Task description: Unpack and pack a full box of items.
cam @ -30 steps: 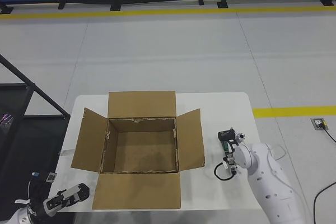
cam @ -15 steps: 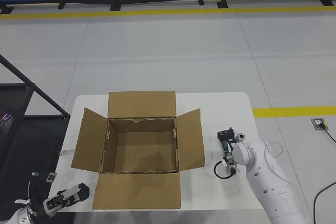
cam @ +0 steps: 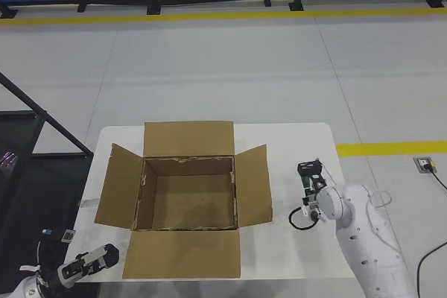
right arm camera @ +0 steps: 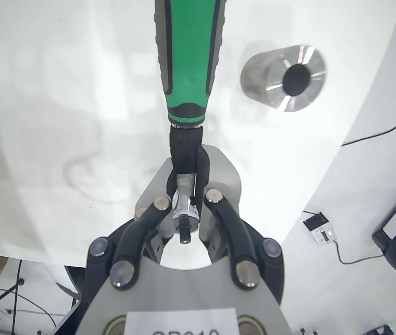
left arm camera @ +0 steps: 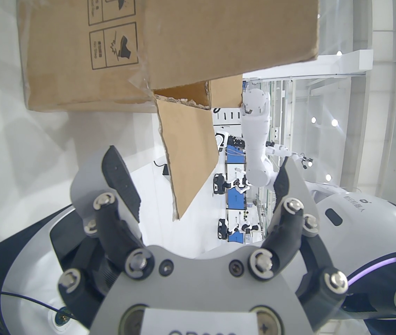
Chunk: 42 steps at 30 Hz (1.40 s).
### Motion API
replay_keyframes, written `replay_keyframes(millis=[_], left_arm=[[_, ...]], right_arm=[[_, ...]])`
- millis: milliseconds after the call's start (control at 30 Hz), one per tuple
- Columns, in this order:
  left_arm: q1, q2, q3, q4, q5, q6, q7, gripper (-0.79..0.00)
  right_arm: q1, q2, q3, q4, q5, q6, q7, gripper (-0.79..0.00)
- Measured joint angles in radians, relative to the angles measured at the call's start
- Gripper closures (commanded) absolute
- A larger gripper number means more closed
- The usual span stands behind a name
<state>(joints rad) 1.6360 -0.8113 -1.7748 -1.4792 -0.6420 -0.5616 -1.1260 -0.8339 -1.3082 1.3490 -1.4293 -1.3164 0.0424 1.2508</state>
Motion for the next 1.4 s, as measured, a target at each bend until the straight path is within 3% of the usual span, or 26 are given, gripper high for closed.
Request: replay_keyframes(millis=[167, 367, 467, 600, 733, 933, 1167, 1400], left_arm=[[0.0, 0.0, 0.0, 0.0, 0.0, 0.0, 0.0, -0.785], [0.0, 0.0, 0.0, 0.0, 0.0, 0.0, 0.0, -0.785], [0.0, 0.0, 0.0, -0.001, 0.0, 0.001, 0.001, -0.785], [0.012, -0.004, 0.003, -0.013, 0.005, -0.001, 0.027, -0.785], [0.027, -0.008, -0.004, -0.007, -0.007, -0.011, 0.034, -0.785], [0.04, -0.013, -0.012, 0.003, -0.032, -0.024, 0.031, -0.785], [0.045, -0.017, -0.025, 0.016, -0.051, -0.029, 0.017, -0.785], [0.048, -0.022, -0.032, 0.03, -0.065, -0.034, 0.002, -0.785]], right_arm=[[-0.161, 0.014, 0.09, -0.343, 0.0, 0.035, -0.092, 0.0], [-0.286, 0.016, 0.082, -0.669, 0.011, 0.017, -0.212, 0.0], [-0.292, 0.014, 0.032, -0.753, 0.013, -0.017, -0.252, 0.0], [-0.225, 0.004, -0.074, -0.763, 0.012, -0.031, -0.268, 0.0], [-0.101, -0.013, -0.207, -0.7, 0.017, -0.057, -0.233, 0.0], [0.154, -0.072, -0.459, -0.465, 0.043, -0.026, -0.167, 0.0], [0.421, -0.196, -0.738, -0.07, 0.121, 0.081, -0.167, 0.0], [0.559, -0.336, -0.909, 0.273, 0.252, 0.06, -0.207, 0.0]])
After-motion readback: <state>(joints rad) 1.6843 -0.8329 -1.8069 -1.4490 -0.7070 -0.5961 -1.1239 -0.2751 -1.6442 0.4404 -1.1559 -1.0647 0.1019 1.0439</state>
